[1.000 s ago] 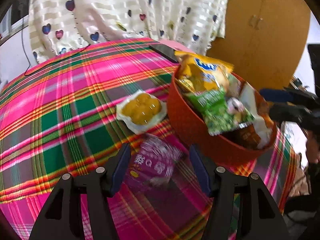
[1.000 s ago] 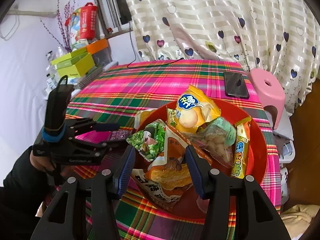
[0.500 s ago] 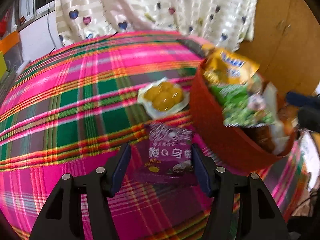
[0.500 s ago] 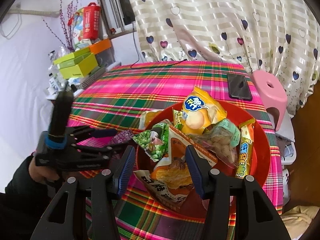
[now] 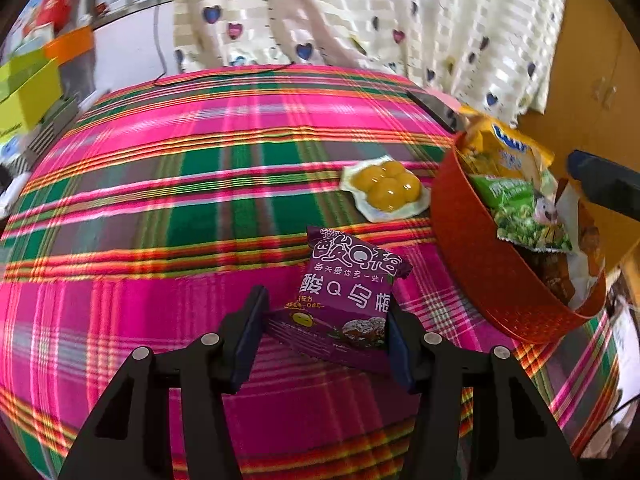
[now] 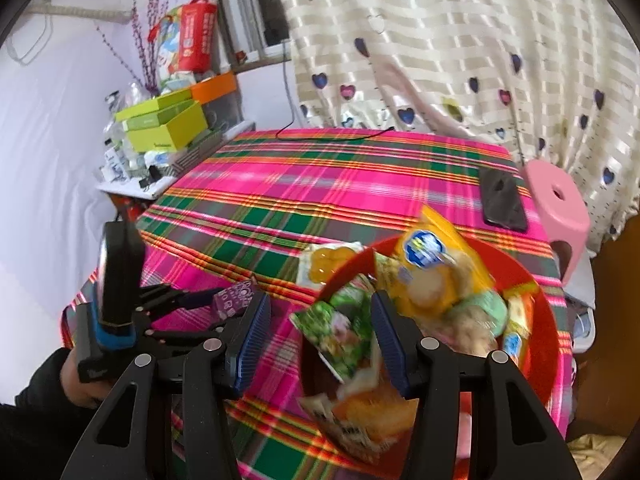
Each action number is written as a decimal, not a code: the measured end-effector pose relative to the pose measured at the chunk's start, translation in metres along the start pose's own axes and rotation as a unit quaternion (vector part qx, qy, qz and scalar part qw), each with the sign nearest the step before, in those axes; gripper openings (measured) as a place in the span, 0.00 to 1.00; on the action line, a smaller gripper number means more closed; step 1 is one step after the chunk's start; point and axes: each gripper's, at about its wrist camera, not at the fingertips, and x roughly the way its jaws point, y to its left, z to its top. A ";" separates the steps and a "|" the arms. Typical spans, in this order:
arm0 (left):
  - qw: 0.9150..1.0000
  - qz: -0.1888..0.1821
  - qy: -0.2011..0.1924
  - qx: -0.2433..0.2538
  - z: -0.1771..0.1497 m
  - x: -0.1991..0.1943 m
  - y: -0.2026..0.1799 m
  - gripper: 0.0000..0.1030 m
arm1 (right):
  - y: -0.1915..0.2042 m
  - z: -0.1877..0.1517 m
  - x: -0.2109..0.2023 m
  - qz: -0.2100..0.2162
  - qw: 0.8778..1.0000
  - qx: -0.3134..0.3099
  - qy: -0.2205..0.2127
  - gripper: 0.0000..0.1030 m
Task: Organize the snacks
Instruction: 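Grasp the purple candy bag with the left gripper while the right moves toward the pastry tray, then grasp the tray of yellow pastries with the right gripper while the left holds the purple bag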
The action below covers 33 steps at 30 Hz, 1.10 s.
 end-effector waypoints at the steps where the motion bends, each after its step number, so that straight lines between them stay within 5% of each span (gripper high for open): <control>1: 1.000 0.000 -0.003 -0.004 0.000 -0.003 0.002 0.53 | 0.001 0.004 0.006 0.000 1.000 -0.003 0.006 0.49; 6: 1.000 -0.005 -0.019 -0.019 -0.003 -0.020 0.012 0.54 | 0.002 0.036 0.041 -0.024 0.999 -0.022 0.039 0.49; 12: 0.999 -0.008 -0.032 -0.032 -0.008 -0.036 0.021 0.54 | 0.006 0.066 0.090 -0.113 0.984 -0.097 0.102 0.49; 22: 0.998 -0.011 -0.037 -0.054 -0.015 -0.045 0.038 0.54 | 0.003 0.068 0.172 -0.193 0.929 -0.199 0.246 0.49; 28: 0.997 -0.012 -0.041 -0.061 -0.018 -0.050 0.044 0.54 | 0.000 0.061 0.193 -0.226 0.897 -0.246 0.289 0.49; 33: 0.997 -0.008 -0.045 -0.068 -0.020 -0.053 0.049 0.54 | 0.015 0.059 0.184 -0.151 0.917 -0.227 0.289 0.49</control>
